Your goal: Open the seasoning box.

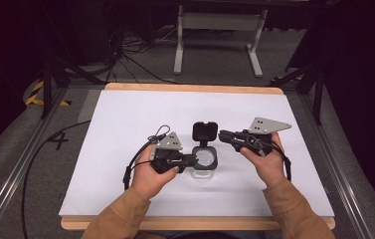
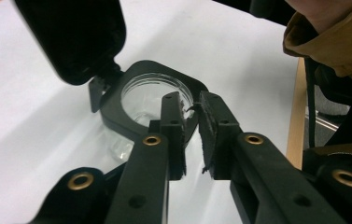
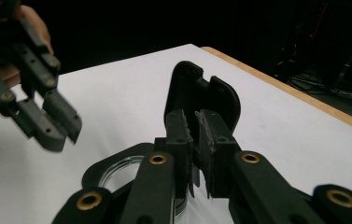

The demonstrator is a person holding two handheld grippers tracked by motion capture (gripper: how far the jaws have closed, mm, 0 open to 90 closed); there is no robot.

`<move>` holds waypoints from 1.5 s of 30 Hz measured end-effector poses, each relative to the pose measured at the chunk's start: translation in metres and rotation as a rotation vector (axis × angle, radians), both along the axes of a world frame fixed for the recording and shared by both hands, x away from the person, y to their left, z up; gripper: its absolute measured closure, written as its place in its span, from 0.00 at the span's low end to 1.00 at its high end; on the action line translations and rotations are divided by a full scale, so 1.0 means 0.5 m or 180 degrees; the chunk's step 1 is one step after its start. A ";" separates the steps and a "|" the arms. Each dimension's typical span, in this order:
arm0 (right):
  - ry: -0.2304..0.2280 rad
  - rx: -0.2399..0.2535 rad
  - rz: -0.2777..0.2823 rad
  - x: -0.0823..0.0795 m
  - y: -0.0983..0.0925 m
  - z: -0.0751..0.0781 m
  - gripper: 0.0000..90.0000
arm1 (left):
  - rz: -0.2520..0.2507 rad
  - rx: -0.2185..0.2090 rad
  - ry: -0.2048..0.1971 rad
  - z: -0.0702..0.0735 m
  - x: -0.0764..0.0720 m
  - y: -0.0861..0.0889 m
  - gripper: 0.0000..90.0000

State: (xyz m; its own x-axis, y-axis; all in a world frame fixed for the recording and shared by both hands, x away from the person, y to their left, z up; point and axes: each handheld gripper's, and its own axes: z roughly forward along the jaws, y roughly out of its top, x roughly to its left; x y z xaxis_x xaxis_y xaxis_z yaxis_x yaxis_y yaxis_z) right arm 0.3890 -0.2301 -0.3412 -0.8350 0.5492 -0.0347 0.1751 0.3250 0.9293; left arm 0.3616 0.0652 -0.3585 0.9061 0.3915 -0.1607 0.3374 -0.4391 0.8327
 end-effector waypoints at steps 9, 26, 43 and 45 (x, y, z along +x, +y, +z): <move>0.0221 -0.0136 0.0102 -0.037 -0.038 0.032 0.76 | -0.0031 0.0118 0.0041 0.025 -0.016 0.050 0.80; 0.0415 -0.0523 -0.0424 -0.028 -0.146 0.001 0.62 | 0.0449 0.0512 0.0148 -0.025 0.056 0.171 0.61; 0.0821 -0.0895 -0.0915 0.054 -0.201 -0.128 0.49 | 0.0811 0.0690 0.0190 -0.112 0.122 0.228 0.41; 0.0819 -0.0945 -0.0947 0.060 -0.202 -0.142 0.48 | 0.0823 0.0718 0.0226 -0.117 0.125 0.228 0.40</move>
State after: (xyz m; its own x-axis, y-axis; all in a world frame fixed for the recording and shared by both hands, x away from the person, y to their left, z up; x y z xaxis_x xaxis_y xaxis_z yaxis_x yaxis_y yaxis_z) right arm 0.4192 -0.3312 -0.4122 -0.6454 0.7628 -0.0390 0.5124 0.4702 0.7186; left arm 0.4238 0.1792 -0.4171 0.7619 0.6395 -0.1031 0.5151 -0.5017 0.6950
